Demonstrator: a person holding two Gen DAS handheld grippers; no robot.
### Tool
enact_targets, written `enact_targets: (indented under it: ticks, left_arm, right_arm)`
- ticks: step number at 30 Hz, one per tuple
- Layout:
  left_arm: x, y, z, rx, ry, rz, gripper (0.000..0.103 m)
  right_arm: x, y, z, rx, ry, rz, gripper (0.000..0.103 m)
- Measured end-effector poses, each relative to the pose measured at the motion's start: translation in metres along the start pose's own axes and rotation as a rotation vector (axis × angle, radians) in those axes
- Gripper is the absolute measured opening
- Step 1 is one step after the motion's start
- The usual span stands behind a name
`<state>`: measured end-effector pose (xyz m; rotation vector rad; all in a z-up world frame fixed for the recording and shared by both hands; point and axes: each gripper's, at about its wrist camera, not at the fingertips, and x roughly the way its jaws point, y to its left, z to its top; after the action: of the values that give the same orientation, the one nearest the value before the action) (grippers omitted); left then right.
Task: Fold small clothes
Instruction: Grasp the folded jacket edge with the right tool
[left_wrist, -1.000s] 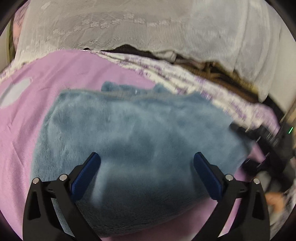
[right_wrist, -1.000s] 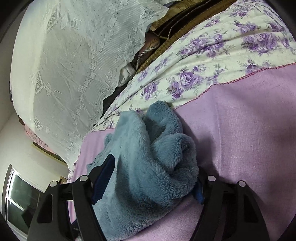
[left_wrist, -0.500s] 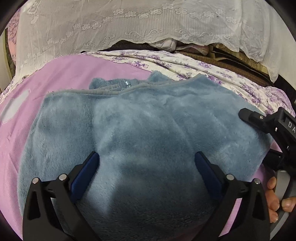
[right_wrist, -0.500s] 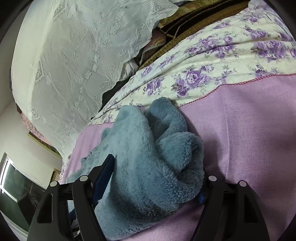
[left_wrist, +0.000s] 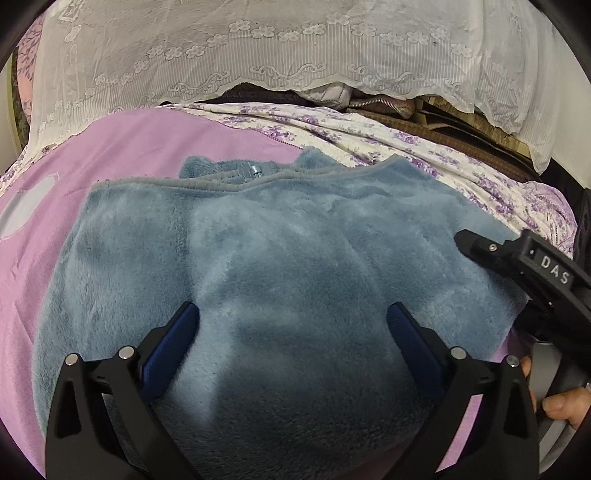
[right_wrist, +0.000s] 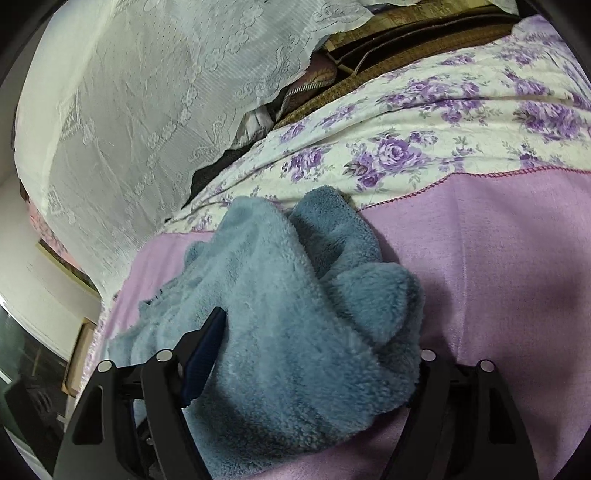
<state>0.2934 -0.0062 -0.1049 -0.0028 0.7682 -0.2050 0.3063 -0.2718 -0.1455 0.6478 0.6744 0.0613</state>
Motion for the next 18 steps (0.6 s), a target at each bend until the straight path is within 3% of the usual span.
enact_targets:
  ticks: [5, 9, 13, 18]
  left_arm:
    - [-0.018, 0.007, -0.004, -0.022, -0.063, -0.001, 0.099]
    - [-0.034, 0.020, -0.003, -0.070, -0.122, 0.010, 0.099]
    - [-0.012, 0.040, 0.001, -0.156, -0.020, 0.005, 0.099]
    - [-0.003, 0.026, -0.001, -0.087, 0.004, 0.081, 0.099]
  right_arm:
    - [-0.002, -0.003, 0.000, 0.013, -0.014, -0.002, 0.074]
    - [-0.012, -0.018, -0.001, 0.089, -0.051, 0.063, 0.064]
    - [-0.013, -0.019, 0.000, 0.099, -0.054, 0.079, 0.063]
    - [-0.008, -0.013, -0.001, 0.067, -0.032, 0.071, 0.071]
